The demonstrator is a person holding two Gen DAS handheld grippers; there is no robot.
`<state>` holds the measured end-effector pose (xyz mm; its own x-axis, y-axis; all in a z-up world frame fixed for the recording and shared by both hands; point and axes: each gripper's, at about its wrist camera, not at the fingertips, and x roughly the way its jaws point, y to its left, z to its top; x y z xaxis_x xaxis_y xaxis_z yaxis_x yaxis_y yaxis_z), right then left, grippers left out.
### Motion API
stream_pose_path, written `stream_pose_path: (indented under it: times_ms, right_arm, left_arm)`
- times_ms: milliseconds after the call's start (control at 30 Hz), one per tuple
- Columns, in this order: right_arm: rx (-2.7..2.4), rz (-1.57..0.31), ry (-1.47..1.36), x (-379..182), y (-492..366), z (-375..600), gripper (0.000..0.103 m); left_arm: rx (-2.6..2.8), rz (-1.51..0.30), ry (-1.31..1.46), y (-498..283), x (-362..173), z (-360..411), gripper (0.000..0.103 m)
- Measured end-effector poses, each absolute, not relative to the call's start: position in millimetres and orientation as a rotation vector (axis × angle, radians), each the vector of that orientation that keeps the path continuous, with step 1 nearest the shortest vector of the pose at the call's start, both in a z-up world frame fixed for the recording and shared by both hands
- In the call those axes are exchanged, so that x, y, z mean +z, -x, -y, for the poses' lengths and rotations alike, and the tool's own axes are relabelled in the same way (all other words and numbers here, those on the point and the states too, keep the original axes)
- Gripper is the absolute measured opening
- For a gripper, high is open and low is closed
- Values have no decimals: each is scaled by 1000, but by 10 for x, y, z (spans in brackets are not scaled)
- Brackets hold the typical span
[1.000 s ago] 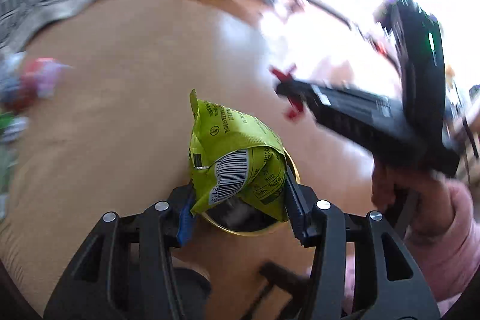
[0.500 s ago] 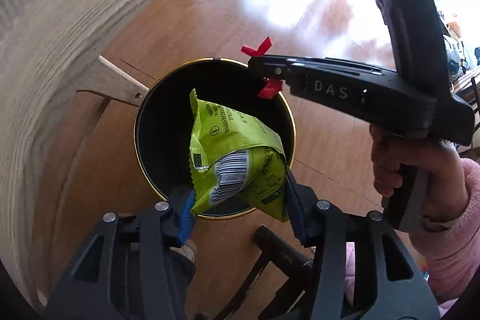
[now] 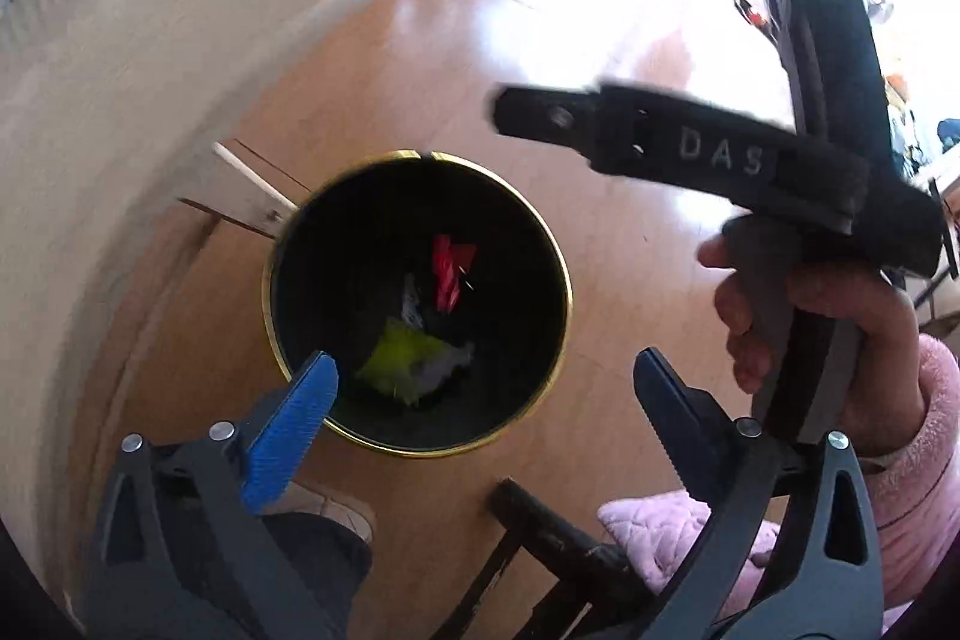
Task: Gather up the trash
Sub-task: 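Return both tools from the bin to the table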
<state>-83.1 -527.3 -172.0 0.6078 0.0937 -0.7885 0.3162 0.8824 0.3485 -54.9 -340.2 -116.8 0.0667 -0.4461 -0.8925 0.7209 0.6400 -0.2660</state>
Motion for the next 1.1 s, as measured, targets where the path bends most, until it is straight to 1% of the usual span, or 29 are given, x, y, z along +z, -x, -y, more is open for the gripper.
stream_pose_path:
  times_ms: [33, 100, 233, 367, 433, 567, 600, 733, 933, 1100]
  right_arm:
    - [-165, -917, -460, -1695, 841, 5270, 97]
    - [-218, -905, -404, -1646, 859, 5245, 97]
    - [-309, -824, -306, -1523, 851, 5132, 97]
    - [-261, -802, -231, -1434, 717, 4875, 97]
    - [-205, -787, -210, -1358, 621, 4689, 97]
    - [-49, -734, -219, -1148, 443, 4302, 97]
    - [-21, -723, -224, -1104, 433, 4217, 97]
    - [119, -688, -191, -868, 213, 3744, 97]
    - [289, -699, -89, -662, -270, 3064, 97]
    - [416, -716, 14, -657, -673, 2482, 97]
  left_arm:
    - [-886, -1197, -272, 551, -1089, 3483, 96]
    - [-865, -1135, -253, 514, -871, 3395, 96]
    - [-775, -998, -223, 401, -462, 3043, 97]
    - [-626, -907, -200, 229, -172, 2388, 97]
    - [-517, -874, -210, 108, -81, 1907, 97]
    - [-278, -893, -220, -180, -193, 1047, 97]
    - [-224, -923, -180, -308, -262, 775, 97]
    - [-182, -1008, 30, -566, -468, 148, 97]
    - [-267, -1024, 28, -808, -637, 110, 97]
    - [-301, -1048, 55, -1014, -746, 22, 97]
